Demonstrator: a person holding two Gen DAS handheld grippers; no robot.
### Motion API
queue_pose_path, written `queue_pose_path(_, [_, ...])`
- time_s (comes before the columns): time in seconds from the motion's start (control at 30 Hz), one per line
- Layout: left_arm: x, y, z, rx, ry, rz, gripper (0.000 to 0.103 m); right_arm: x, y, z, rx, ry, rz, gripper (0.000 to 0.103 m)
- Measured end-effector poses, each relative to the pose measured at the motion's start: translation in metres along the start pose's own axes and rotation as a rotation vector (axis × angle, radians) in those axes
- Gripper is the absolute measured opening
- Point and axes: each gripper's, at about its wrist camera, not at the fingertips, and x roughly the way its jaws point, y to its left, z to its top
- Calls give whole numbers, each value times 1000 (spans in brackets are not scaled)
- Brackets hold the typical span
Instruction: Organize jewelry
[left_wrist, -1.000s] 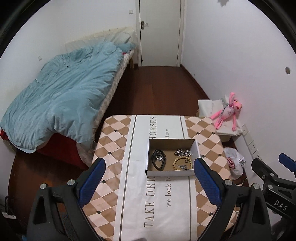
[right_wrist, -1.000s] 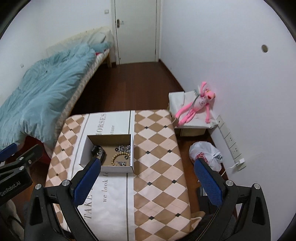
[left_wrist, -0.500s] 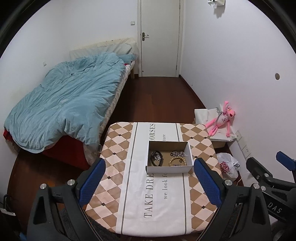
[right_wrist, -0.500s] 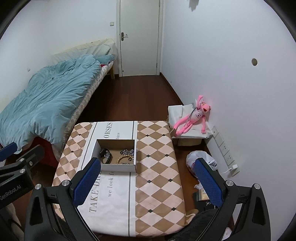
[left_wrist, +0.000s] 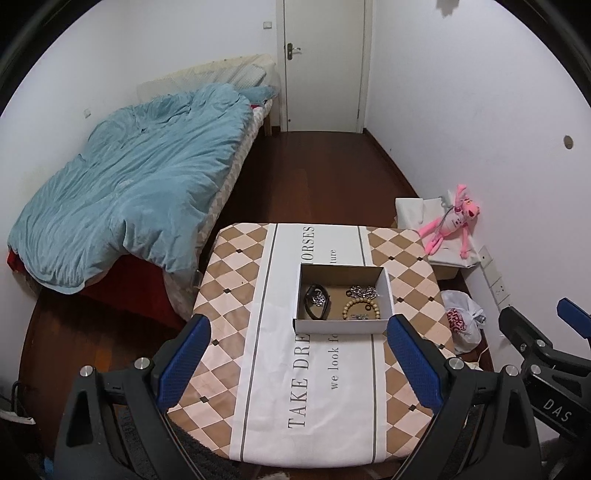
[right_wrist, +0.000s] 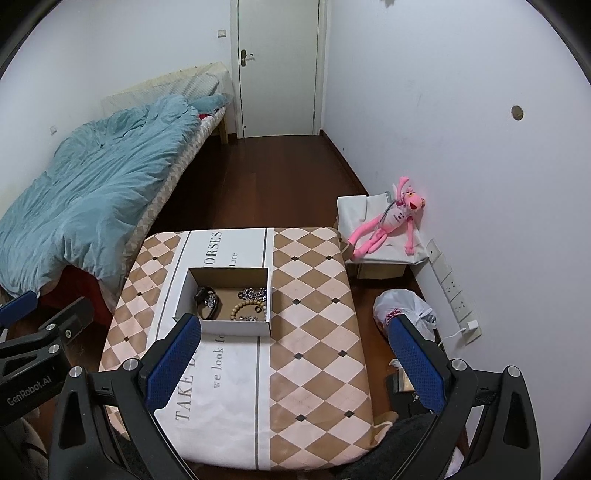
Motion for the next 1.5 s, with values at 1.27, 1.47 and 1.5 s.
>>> queue_pose_path(1.27, [72,4,13,5,140,32,97,90,12,20,-45,155,-9,103])
queue_pose_path(1.47, [75,5,12,7,148,37,97,91,13,19,-44,160,-6,103])
queue_pose_path(1.5, [75,5,12,7,146,37,97,91,14,18,-44,162,-5,103])
